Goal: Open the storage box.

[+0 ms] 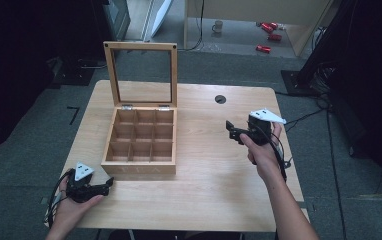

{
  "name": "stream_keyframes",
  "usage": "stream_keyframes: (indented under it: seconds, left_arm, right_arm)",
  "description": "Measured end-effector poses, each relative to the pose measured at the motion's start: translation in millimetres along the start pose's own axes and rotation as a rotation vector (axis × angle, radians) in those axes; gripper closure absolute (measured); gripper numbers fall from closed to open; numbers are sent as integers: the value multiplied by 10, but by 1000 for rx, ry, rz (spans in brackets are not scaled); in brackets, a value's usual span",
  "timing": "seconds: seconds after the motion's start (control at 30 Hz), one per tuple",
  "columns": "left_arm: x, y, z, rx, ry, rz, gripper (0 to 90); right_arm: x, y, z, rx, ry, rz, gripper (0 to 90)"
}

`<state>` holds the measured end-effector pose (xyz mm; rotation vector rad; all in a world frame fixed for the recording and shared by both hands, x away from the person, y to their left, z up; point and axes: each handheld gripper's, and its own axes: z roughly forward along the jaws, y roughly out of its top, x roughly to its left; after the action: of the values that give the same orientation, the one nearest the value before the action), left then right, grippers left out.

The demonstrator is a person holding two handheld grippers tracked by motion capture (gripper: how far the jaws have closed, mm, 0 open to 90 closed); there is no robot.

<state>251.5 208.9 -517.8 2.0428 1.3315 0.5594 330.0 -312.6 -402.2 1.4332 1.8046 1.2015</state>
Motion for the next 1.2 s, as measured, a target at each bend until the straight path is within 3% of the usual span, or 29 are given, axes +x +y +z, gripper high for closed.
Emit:
stream_keyframes:
  seconds: [0.4, 0.73, 1.2]
  left_arm:
    - [-2, 1, 0, 0, 1, -1, 104]
    - [-3, 1, 1, 0, 2, -3, 104]
    - [-4, 2, 0, 2, 3, -2, 104]
  right_arm:
    - [-260, -388, -293, 21, -42, 33, 117]
    - [-466, -704, -457, 42, -80, 86, 117]
    - [-693, -1078, -675, 72, -139, 125, 117]
